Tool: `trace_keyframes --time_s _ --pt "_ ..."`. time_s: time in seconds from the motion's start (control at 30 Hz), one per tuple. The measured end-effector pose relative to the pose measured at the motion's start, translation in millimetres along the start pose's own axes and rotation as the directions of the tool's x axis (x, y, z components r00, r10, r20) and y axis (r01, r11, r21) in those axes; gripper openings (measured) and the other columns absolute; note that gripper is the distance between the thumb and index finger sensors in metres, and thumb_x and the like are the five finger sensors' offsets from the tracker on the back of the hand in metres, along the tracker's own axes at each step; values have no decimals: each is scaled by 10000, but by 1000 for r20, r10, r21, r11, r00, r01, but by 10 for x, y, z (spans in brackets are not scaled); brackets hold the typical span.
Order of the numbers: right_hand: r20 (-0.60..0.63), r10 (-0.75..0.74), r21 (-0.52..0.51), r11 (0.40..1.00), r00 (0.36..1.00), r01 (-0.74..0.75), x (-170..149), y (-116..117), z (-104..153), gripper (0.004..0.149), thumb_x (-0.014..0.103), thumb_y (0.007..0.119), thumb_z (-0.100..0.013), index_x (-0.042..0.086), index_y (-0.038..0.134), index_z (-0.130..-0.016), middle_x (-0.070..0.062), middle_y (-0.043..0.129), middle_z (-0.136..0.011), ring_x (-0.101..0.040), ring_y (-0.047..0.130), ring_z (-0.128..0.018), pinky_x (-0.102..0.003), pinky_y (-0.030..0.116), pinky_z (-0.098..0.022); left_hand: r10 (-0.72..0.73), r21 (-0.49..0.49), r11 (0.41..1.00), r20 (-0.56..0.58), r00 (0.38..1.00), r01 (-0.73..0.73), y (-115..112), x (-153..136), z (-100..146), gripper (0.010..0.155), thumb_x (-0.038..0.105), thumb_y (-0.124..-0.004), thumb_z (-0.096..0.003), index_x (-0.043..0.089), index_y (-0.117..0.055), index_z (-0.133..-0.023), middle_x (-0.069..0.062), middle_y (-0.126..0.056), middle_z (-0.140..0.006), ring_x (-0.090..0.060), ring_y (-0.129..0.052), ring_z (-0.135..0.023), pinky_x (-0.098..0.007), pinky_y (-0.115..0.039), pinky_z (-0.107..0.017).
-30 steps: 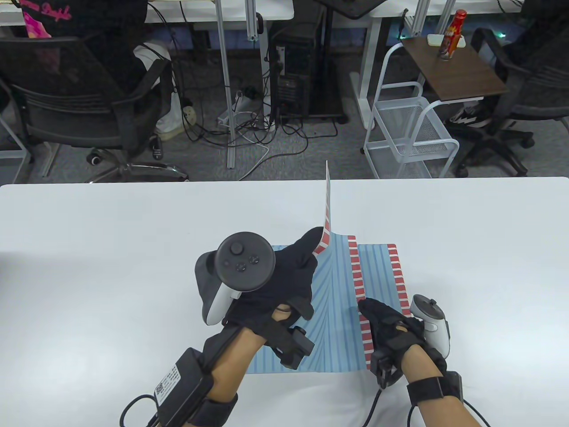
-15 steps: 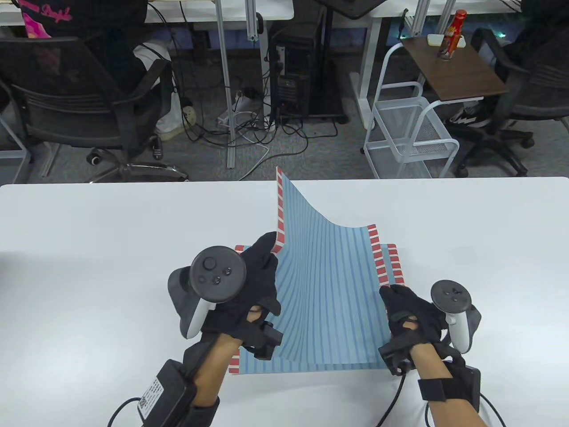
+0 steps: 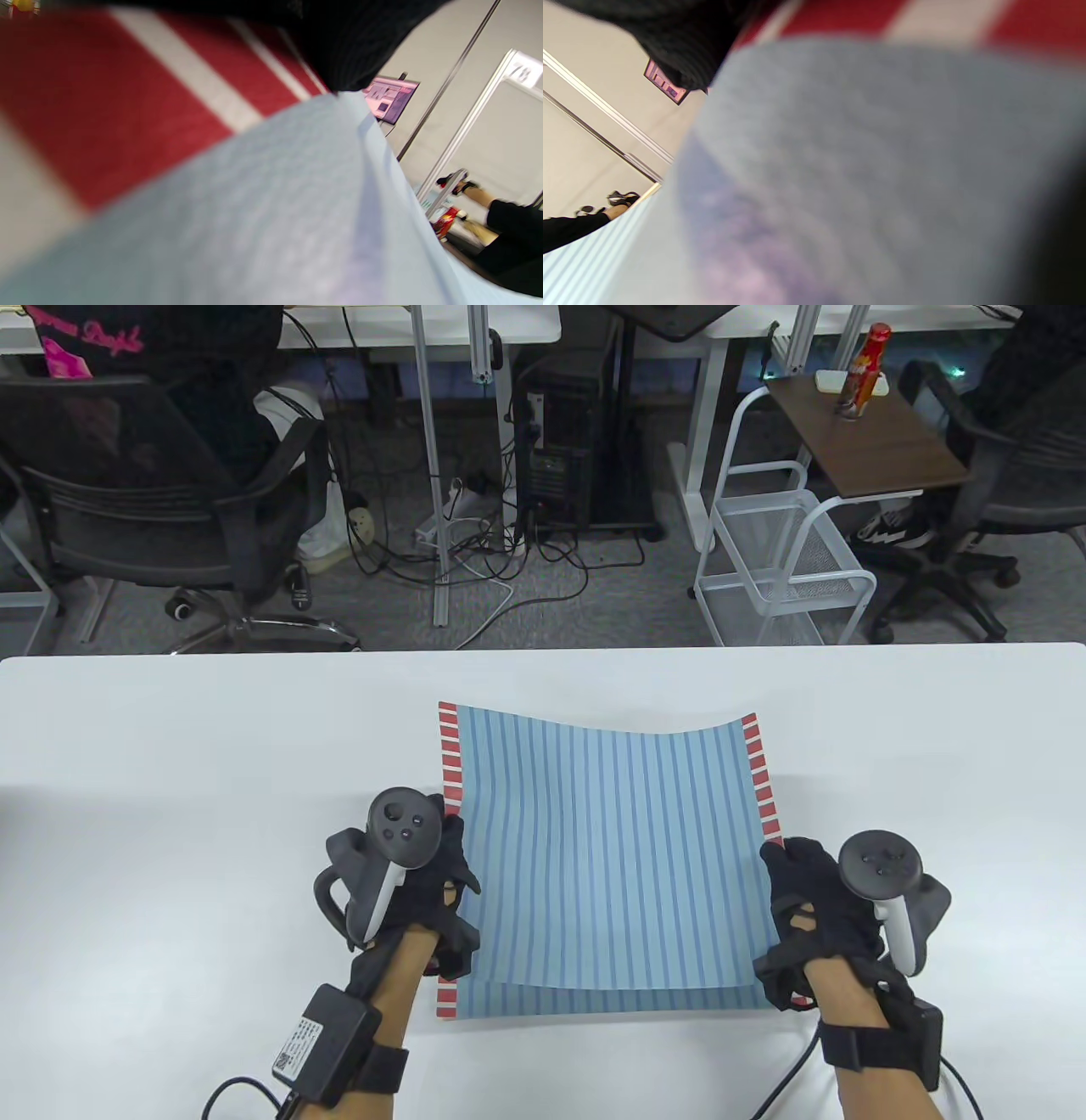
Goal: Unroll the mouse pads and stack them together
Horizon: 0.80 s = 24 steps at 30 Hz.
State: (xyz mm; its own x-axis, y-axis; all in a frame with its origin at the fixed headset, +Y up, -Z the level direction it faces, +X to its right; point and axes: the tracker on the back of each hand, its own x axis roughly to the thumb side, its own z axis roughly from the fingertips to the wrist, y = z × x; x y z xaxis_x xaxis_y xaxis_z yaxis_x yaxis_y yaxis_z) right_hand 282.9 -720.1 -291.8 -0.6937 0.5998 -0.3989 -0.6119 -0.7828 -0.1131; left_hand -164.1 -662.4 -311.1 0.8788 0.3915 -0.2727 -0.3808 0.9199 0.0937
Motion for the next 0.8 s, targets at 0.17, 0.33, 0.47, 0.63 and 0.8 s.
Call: trace_keyframes --time_s 0.17,0.33,0.47,0.63,0.8 --pt "-58 106 8 994 993 -106 -31 89 -58 410 443 797 -450 198 790 -778 -47 972 -486 -185 974 -153 -337 825 -100 -76 -42 996 -33 997 74 -320 -88 -62 454 434 -823 -412 220 -887 -808 64 -1055 -498 -249 -1116 -286 -334 -932 -199" --pt "-103 235 23 972 967 -234 -16 216 -103 410 450 805 -439 205 802 -768 -42 976 -478 -183 972 -149 -336 823 -100 -141 -89 987 -53 989 136 -555 -132 -92 454 438 -819 -413 222 -888 -806 66 -1056 -483 -243 -1111 -276 -330 -929 -192" --pt "-131 319 32 948 939 -317 1 306 -115 411 456 812 -435 208 811 -762 -39 981 -470 -177 971 -144 -332 823 -95 -191 -132 975 -74 979 180 -685 -151 -110 455 441 -823 -413 219 -893 -804 65 -1057 -462 -240 -1103 -260 -328 -925 -181" --pt "-147 360 46 933 921 -357 -1 359 -129 416 462 823 -429 210 816 -759 -37 982 -467 -172 969 -141 -329 824 -94 -269 -170 953 -87 959 251 -784 -150 -129 469 452 -831 -412 213 -893 -811 65 -1054 -443 -251 -1090 -242 -325 -919 -170" --pt "-167 394 61 919 904 -390 -30 409 -150 426 468 836 -424 208 818 -760 -39 981 -474 -172 968 -148 -331 823 -100 -368 -194 918 -84 926 347 -867 -142 -118 514 480 -838 -407 206 -871 -841 76 -1047 -442 -244 -1086 -245 -324 -917 -176"
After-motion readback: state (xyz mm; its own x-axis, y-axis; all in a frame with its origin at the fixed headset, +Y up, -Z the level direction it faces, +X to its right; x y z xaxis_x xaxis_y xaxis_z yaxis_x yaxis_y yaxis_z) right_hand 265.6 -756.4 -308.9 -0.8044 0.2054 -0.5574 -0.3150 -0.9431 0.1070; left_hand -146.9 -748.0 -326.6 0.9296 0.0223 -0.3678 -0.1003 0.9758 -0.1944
